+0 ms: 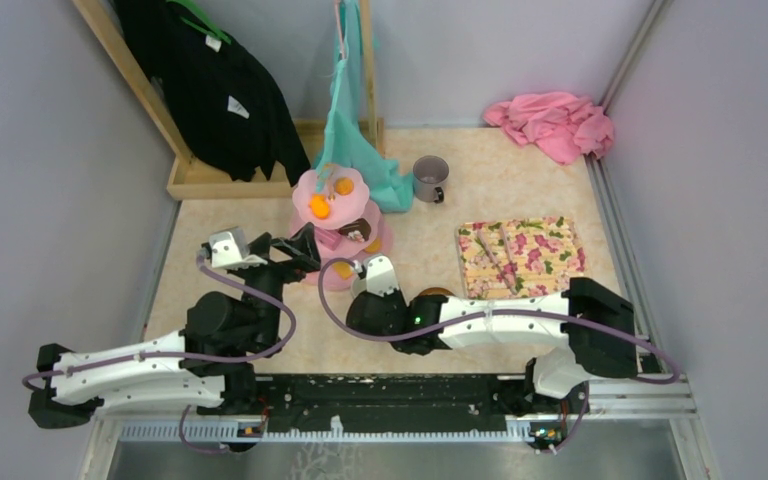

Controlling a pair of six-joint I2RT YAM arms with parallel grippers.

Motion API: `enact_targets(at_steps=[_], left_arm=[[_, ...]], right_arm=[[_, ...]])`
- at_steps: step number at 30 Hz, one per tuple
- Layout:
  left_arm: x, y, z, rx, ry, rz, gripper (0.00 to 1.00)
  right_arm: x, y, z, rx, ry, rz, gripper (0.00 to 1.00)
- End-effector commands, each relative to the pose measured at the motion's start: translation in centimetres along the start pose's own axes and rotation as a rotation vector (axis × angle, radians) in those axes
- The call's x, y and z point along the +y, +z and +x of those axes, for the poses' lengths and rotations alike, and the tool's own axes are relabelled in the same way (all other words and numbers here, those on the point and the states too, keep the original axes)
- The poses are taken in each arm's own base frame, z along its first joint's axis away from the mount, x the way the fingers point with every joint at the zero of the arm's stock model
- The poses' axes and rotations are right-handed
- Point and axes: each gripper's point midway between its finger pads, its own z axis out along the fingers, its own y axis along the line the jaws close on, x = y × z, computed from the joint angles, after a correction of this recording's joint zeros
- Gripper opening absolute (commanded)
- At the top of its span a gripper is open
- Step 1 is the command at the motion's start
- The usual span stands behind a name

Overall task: Serve the afternoon tea
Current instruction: Place the cup on the coaster.

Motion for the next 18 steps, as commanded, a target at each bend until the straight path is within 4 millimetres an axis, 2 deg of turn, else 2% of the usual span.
enact_targets(at_steps=[1, 18], left_arm=[[-0.04, 0.08, -0.05, -0.004, -0.014, 0.002, 0.93], [0.12, 0.1, 0.38, -0.003, -0.01, 0.003, 0.93]], right_arm=[[1.22, -0.08, -3.06, -0.101, 0.068, -0.03, 0.0], [1.04, 0.56, -2.14, -0.084, 0.071, -0.025, 0.0]])
